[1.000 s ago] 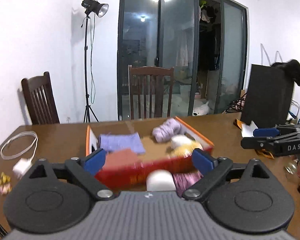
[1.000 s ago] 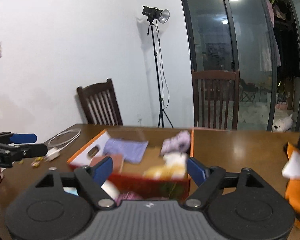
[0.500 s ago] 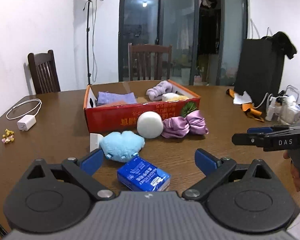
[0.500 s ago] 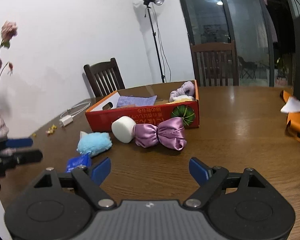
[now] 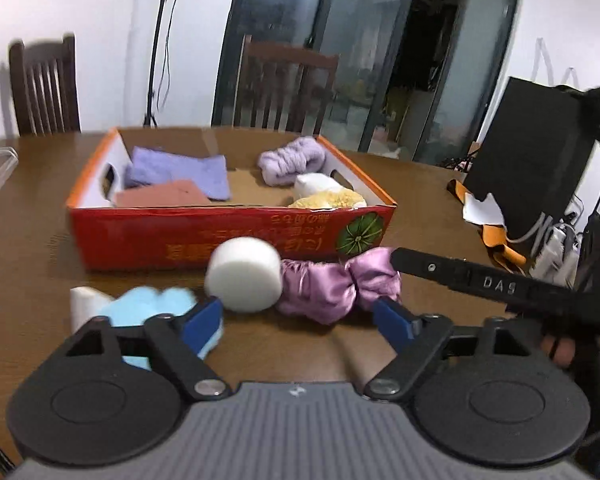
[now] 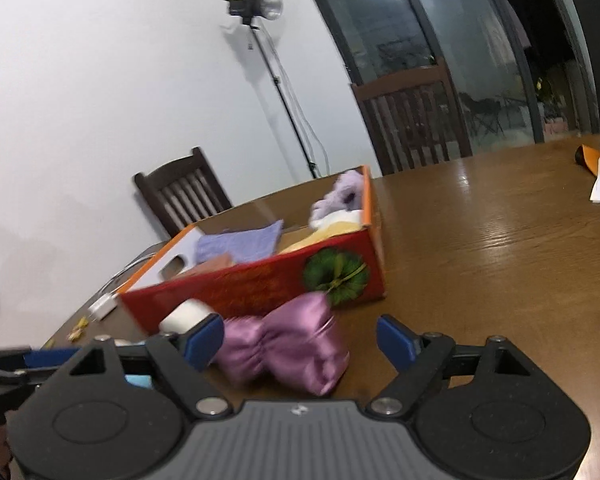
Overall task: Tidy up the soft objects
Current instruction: 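Close both grippers on the middle of the purple satin bow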
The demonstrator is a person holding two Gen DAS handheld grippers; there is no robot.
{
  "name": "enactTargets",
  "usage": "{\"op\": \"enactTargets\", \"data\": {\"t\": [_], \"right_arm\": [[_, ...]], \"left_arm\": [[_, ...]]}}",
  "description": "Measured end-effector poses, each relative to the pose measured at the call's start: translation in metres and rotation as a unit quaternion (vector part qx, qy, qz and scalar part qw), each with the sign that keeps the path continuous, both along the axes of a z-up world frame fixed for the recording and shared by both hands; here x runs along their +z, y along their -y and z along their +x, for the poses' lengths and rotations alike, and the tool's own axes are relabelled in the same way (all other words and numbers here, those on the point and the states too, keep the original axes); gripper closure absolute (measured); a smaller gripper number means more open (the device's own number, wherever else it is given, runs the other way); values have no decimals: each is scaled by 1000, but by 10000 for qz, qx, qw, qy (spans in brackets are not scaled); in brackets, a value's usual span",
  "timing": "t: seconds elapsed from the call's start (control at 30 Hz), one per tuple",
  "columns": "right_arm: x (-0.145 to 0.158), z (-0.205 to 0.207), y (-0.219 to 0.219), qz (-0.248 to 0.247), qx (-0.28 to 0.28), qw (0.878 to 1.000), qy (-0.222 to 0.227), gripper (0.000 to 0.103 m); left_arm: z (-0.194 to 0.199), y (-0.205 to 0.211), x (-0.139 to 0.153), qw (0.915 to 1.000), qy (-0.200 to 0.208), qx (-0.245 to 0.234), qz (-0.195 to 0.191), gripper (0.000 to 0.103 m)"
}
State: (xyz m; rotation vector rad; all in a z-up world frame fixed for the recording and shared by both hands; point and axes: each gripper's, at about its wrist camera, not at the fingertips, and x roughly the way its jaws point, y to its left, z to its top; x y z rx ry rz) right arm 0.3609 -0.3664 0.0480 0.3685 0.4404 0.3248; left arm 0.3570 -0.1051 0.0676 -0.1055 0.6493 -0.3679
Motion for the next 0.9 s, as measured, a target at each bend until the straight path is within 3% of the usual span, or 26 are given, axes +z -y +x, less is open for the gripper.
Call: {"op": "enactTargets", "data": {"t": [0.17, 0.4, 0.63, 0.77, 0.83, 0.9], "right_arm": [[-17, 17, 8, 237, 186, 9991, -284, 37], [-28, 25, 16, 659, 333, 9958, -540, 68], [-31, 23, 19, 827, 460, 9941, -525, 79], [-32, 25, 19, 838, 550, 9933, -573, 88], [-32, 23, 18, 815, 608, 9932, -566, 92], [-29, 18, 17, 796, 701, 9931, -511, 95]], "left_arm": [[39, 23, -20, 9995, -209, -61, 234, 24], [52, 36, -34, 9988, -325, -212, 295, 26], [56, 47, -41, 9979, -287, -395, 434, 28], [60, 49, -44, 9966, -438, -688, 119, 67], [57, 47, -41, 9966, -483, -669, -2, 80], [47, 41, -35, 9969, -422, -656, -94, 86]]}}
